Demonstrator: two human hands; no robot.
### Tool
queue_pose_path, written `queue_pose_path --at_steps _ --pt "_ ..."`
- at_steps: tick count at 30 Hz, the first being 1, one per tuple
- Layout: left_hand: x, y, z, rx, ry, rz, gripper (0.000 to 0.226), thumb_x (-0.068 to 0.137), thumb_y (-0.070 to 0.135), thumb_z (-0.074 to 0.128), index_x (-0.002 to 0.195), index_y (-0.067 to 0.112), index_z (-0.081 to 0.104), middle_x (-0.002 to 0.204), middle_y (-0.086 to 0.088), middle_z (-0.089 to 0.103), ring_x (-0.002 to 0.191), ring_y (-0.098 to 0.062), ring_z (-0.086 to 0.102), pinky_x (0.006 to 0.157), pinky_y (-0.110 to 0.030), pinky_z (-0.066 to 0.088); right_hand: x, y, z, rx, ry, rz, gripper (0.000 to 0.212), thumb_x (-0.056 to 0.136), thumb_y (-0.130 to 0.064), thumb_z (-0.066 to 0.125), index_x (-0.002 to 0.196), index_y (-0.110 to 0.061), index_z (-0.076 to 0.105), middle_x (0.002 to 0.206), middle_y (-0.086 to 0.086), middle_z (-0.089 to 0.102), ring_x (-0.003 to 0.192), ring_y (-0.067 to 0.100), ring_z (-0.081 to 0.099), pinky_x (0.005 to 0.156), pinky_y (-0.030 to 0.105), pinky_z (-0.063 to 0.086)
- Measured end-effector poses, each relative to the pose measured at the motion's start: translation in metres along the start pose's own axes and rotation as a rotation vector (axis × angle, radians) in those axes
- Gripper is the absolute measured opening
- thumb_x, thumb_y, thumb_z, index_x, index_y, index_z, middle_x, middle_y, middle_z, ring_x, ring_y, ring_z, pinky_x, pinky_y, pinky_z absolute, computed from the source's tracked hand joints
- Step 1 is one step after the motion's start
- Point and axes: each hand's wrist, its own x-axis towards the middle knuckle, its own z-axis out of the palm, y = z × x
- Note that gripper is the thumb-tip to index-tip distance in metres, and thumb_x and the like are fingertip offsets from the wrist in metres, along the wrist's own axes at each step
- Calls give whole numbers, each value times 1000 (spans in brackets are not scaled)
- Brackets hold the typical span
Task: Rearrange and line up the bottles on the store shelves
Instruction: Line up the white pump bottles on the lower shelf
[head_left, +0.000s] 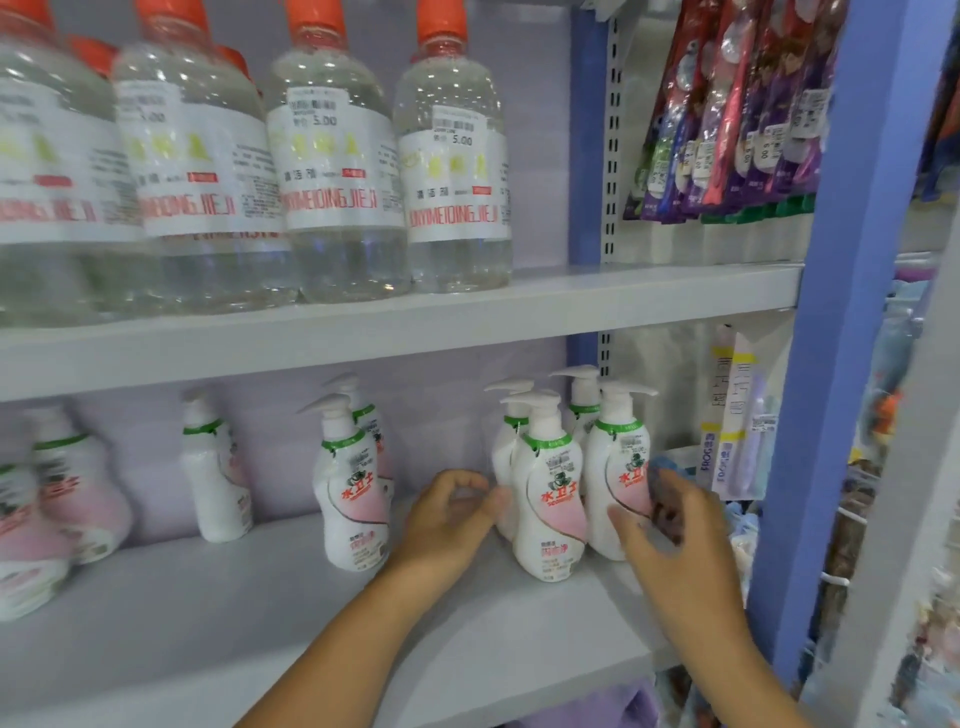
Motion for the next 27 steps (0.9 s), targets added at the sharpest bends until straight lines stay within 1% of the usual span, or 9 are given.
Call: queue_pose_path --at_steps 2,5,8,11,14,17,19,23,27 --pt "-14 10 -24 -77 166 0 19 85 40 78 97 28 69 102 5 75 93 -8 71 86 -27 54 -27 -28 4 29 121 -198 43 82 -21 79 119 -26 60 112 -12 54 101 5 60 90 23 49" --pt "-38 14 -75 -194 360 36 4 90 17 74 90 19 71 89 -7 75 81 -21 72 78 -40 57 -56 -68 36 200 -80 -291 22 84 -18 73 104 -24 67 101 -14 63 89 11 66 76 17 51" --pt "-38 9 -126 -133 528 38 10 92 3 68 92 13 68 87 -6 72 78 -23 71 68 -33 58 -53 -90 105 205 -391 -44 35 81 -28 81 110 -32 63 107 -16 64 93 3 63 79 15 51" --pt "-22 -10 -171 56 668 11 13 90 10 72 102 12 66 96 -1 70 93 -28 69 78 -30 52 -40 -100 174 2 -508 -1 78 60 -65 74 125 -26 55 122 -8 59 104 10 61 92 32 52" --pt "-3 -41 -212 204 759 -16 44 85 23 81 120 10 58 117 -8 62 105 -30 63 87 -33 48 -37 -112 214 -40 -517 26 69 69 -47 81 126 -26 50 118 -7 50 109 14 56 90 27 45" --pt "17 -59 -237 286 709 -121 83 73 45 87 139 10 49 137 -11 55 120 -31 58 103 -45 49 -43 -117 227 -46 -406 5 56 73 -37 77 123 -25 54 113 -10 54 111 17 59 84 25 44" --pt "30 -65 -244 325 630 -163 92 71 50 85 144 14 44 139 -7 57 121 -30 60 100 -44 50 -46 -117 228 -80 -387 10 53 71 -40 76 118 -25 55 112 -8 58 108 18 61 83 27 48" --pt "43 -68 -253 316 538 -183 68 81 36 82 136 15 49 124 -7 67 104 -28 66 91 -42 54 -54 -116 202 -128 -311 26 50 65 -50 76 107 -32 55 104 -13 61 96 12 62 76 28 49" --pt "24 -62 -251 328 490 -130 46 81 31 84 118 22 58 111 -2 71 94 -22 66 77 -34 52 -72 -101 157 -117 -169 -11 66 52 -69 71 105 -34 56 96 -15 67 87 9 67 74 36 57"
